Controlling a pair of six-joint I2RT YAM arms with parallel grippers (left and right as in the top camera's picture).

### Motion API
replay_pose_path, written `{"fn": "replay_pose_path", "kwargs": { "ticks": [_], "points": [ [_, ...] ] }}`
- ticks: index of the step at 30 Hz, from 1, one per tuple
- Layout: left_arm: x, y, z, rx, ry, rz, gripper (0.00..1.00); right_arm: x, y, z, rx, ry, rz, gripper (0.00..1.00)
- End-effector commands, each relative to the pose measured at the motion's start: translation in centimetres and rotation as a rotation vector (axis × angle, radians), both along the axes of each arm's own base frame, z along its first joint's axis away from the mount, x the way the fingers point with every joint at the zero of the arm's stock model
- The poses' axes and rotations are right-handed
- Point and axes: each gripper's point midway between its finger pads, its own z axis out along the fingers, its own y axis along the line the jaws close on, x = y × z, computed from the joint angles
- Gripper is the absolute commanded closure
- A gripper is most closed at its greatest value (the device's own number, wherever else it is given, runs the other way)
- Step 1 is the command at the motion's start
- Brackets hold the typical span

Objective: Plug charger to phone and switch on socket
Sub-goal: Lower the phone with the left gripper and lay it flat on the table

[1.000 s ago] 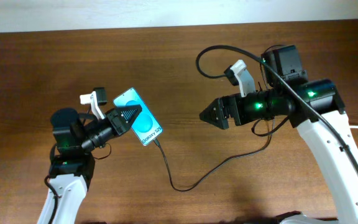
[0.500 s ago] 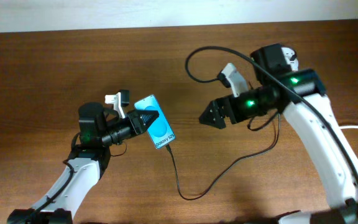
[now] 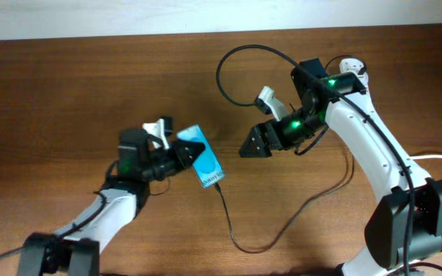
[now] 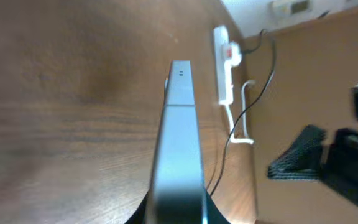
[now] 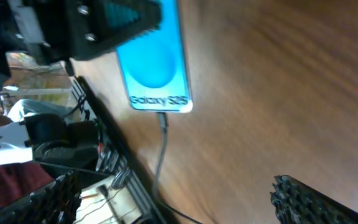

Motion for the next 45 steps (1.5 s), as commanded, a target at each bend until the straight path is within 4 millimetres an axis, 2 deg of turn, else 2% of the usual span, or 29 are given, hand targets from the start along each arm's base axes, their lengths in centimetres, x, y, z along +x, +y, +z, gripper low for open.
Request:
{"fn": "replay_pose_path", "kwargs": {
  "ticks": [1, 6, 9, 16, 26, 29, 32, 36, 45],
  "points": [
    [0.0, -1.2, -1.1, 0.064, -0.018, -0.005, 1.00, 0.5, -1.7, 0.8, -0.032, -0.026, -0.033, 0.02],
    [0.6, -1.0, -1.4, 0.103, -0.039, 0.021, 1.00, 0.2, -2.9, 2.8, -0.030, -0.074, -0.065, 0.02],
    [0.5, -2.1, -1.7, 0.072, -0.020, -0.050, 1.00, -0.1, -3.0, 3.6, -0.031, -0.103, -0.066, 0.02],
    [0.1, -2.9, -1.2, 0.042, -0.025, -0.110, 1.00, -0.7, -3.1, 3.7, -0.036, -0.079, -0.065, 0.02],
    [1.8, -3.6, 1.1, 0.136, -0.103, -0.194, 1.00, -1.5, -3.2, 3.6, -0.043, -0.040, -0.064, 0.02],
    [2.2, -3.7, 0.5, 0.163, -0.085, -0.213, 1.00, -1.5, -3.2, 3.6, -0.043, -0.040, -0.065, 0.02],
    [2.9, -4.0, -1.6, 0.188, -0.030, -0.252, 1.00, -1.5, -3.2, 3.6, -0.043, -0.040, -0.064, 0.02],
    [3.6, -4.8, -3.2, 0.174, -0.015, -0.302, 1.00, -1.5, -3.2, 3.6, -0.043, -0.040, -0.064, 0.02],
    [4.1, -4.6, -4.2, 0.216, -0.059, -0.317, 1.00, -1.4, -3.2, 3.6, -0.043, -0.046, -0.065, 0.02]
  ]
}}
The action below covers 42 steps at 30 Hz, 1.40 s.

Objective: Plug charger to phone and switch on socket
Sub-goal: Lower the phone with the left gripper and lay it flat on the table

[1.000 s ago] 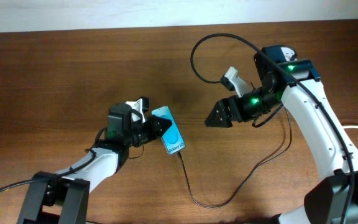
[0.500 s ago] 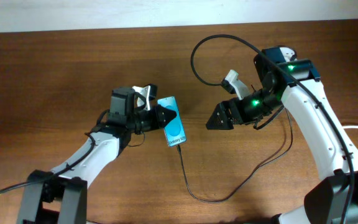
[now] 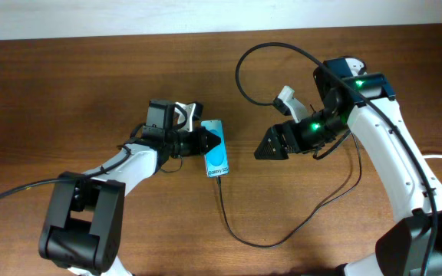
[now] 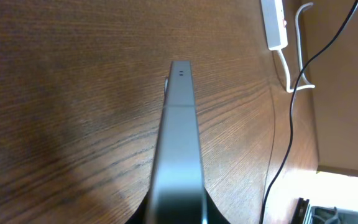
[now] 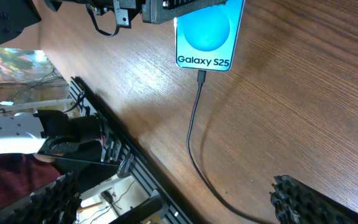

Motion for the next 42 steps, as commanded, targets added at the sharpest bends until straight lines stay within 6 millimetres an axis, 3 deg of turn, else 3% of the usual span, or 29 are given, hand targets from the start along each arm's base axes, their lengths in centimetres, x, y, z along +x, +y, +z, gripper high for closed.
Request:
{"fn": "replay_pose_path", "kwargs": {
  "ticks": [1, 5, 14, 25, 29, 34, 39, 42],
  "points": [
    [0.7, -0.5, -0.3, -0.002, -0.032, -0.034, 1.00, 0.3, -0.1, 1.1, 0.006, -0.055, 0.007, 0.02],
    [0.5, -0.4, -2.2, 0.009, 0.008, -0.034, 1.00, 0.4, -0.1, 1.1, 0.004, -0.059, 0.007, 0.01],
    [1.1, -0.1, -2.4, 0.042, -0.037, -0.028, 1.00, 0.5, -0.4, 0.8, -0.019, -0.065, 0.006, 0.02],
    [1.2, 0.9, -3.6, 0.113, -0.011, 0.014, 0.81, 0.5, -0.4, 0.8, -0.019, -0.065, 0.006, 0.02],
    [1.3, 1.0, -3.7, 0.121, -0.012, 0.020, 0.78, 0.5, -0.4, 0.8, -0.019, -0.065, 0.006, 0.02],
    [1.2, 1.4, -4.1, 0.147, 0.000, 0.034, 0.78, 0.5, -0.4, 0.8, -0.019, -0.065, 0.006, 0.02],
    [1.1, 1.9, -4.6, 0.180, 0.010, 0.052, 0.88, 0.5, -0.4, 0.8, -0.019, -0.065, 0.006, 0.01],
    [1.2, 2.1, -4.7, 0.188, 0.010, 0.058, 0.88, 0.5, -0.4, 0.8, -0.018, -0.065, 0.006, 0.02]
  ]
}}
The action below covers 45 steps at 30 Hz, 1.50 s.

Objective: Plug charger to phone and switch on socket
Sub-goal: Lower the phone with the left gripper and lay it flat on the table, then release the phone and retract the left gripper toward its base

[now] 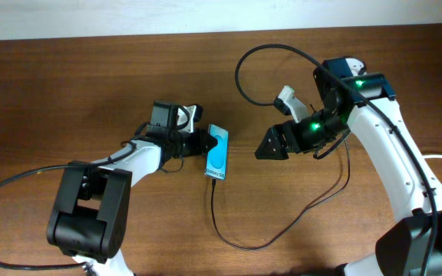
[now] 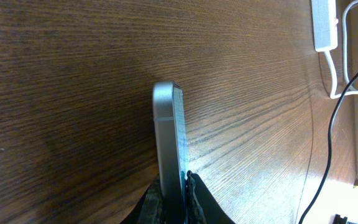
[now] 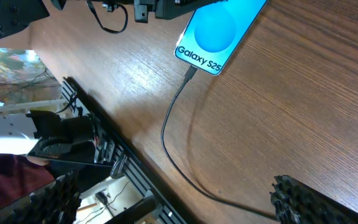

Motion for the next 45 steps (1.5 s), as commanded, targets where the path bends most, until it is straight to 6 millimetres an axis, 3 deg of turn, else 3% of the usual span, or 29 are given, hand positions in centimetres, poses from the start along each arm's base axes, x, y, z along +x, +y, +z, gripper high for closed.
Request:
{"fn": "replay_pose_path", "kwargs": {
  "ticks": [1, 8, 17, 29, 41, 43, 45],
  "points": [
    [0.2, 1.1, -1.4, 0.079, -0.013, 0.017, 0.88, 0.2, -0.1, 1.1, 0.006, -0.052, 0.007, 0.02],
    [-0.5, 2.3, -2.7, 0.154, 0.042, 0.053, 0.88, 0.3, -0.1, 1.1, 0.006, -0.053, 0.007, 0.02],
    [-0.3, 3.0, -3.1, 0.192, 0.040, 0.074, 0.71, 0.2, -0.1, 1.1, 0.006, -0.052, 0.007, 0.02],
    [-0.7, 4.2, -3.9, 0.263, 0.065, 0.104, 0.57, 0.2, -0.1, 1.1, 0.005, -0.049, 0.007, 0.02],
    [-1.3, 4.3, -4.2, 0.264, 0.094, 0.098, 0.54, 0.1, -0.1, 1.1, 0.004, -0.045, 0.006, 0.02],
    [-1.6, 4.2, -4.1, 0.260, 0.104, 0.093, 0.49, 0.1, -0.1, 1.1, 0.004, -0.045, 0.006, 0.02],
    [-1.7, 4.3, -3.6, 0.260, 0.101, 0.094, 0.35, 0.1, -0.1, 1.1, 0.004, -0.045, 0.006, 0.02]
  ]
}}
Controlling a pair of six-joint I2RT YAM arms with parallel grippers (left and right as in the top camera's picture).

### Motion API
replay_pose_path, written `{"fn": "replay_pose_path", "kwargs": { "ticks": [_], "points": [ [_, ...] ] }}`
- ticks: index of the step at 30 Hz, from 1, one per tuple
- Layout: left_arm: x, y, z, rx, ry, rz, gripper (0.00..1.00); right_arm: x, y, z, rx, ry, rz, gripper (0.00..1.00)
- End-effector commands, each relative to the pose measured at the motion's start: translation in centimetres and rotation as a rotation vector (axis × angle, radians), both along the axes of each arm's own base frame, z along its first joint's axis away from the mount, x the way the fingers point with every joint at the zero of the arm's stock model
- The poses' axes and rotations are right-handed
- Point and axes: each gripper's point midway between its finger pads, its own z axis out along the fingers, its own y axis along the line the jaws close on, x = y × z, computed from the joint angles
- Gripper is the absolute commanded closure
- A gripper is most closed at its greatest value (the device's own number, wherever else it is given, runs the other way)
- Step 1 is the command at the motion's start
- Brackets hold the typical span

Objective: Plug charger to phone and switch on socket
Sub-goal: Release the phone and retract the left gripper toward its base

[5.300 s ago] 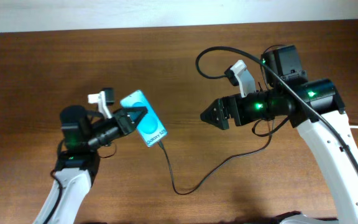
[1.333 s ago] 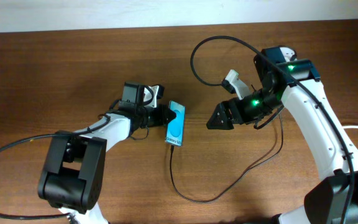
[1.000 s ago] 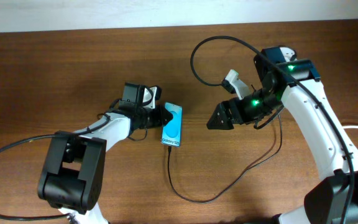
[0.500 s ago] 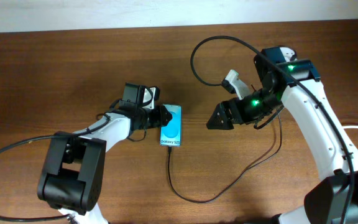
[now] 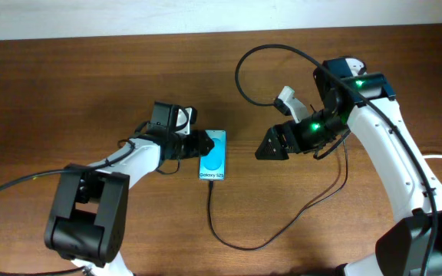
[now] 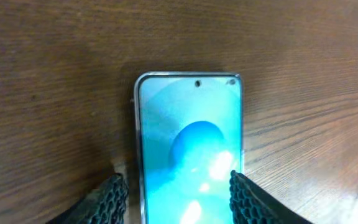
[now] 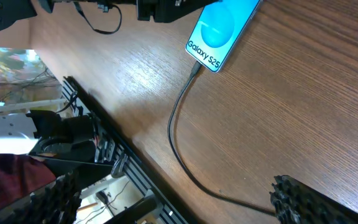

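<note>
The phone (image 5: pixel 213 156) lies flat on the wooden table, its blue screen facing up and reading "Galaxy S25" (image 7: pixel 222 28). A black charger cable (image 5: pixel 229 238) is plugged into its bottom end and loops off to the right. My left gripper (image 5: pixel 196 146) is open and low at the phone's top end, with a finger on either side of the phone (image 6: pixel 188 149). My right gripper (image 5: pixel 261 147) hangs open and empty to the right of the phone. The socket is out of view.
The cable (image 7: pixel 179 124) curves across the table between the phone and my right arm. A second black cable arcs above my right arm (image 5: pixel 244 69). A white cord shows at the right edge. The table's front edge and a frame (image 7: pixel 104 155) lie below.
The phone stood on its long edge, pinched in my left gripper. Now it lies flat, screen up, with the left fingers open either side of it. My right arm has hardly moved.
At first my left gripper held the plugged-in phone tilted above the table, with my right gripper open close by. Then the phone was farther back, still held, and my right arm was farther right. Later it stood on edge on the table; now it lies flat, released.
</note>
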Motion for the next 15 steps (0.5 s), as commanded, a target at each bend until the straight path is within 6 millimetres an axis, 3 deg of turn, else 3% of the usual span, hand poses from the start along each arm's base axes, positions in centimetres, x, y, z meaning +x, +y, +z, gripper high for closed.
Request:
{"fn": "replay_pose_path", "kwargs": {
  "ticks": [1, 4, 5, 8, 9, 12, 15],
  "points": [
    [-1.2, 1.6, -1.5, 0.077, 0.042, 0.025, 0.31, 0.2, -0.1, 1.1, 0.005, -0.050, 0.007, 0.02],
    [-1.0, 1.6, 1.7, 0.069, -0.015, 0.030, 0.27, 0.4, -0.2, 1.3, -0.003, -0.062, 0.005, 0.02],
    [-1.2, 1.7, 2.8, 0.066, -0.027, 0.031, 0.36, 0.6, -0.6, 1.6, -0.031, -0.072, -0.005, 0.02],
    [-1.9, 2.0, 5.8, 0.062, -0.062, 0.035, 0.41, 1.2, -1.8, 3.7, -0.119, -0.128, -0.031, 0.01],
    [-2.3, 2.3, 7.7, 0.063, -0.093, 0.042, 0.41, 1.2, -2.2, 4.8, -0.140, -0.158, -0.036, 0.01],
    [-4.2, 4.0, 12.4, 0.100, -0.171, 0.078, 0.40, 0.6, -3.3, 6.8, -0.198, -0.202, -0.068, 0.02],
    [-6.9, 6.7, 16.3, 0.174, -0.244, 0.143, 0.39, -0.5, -6.1, 7.8, -0.339, -0.211, -0.215, 0.02]
  ]
}}
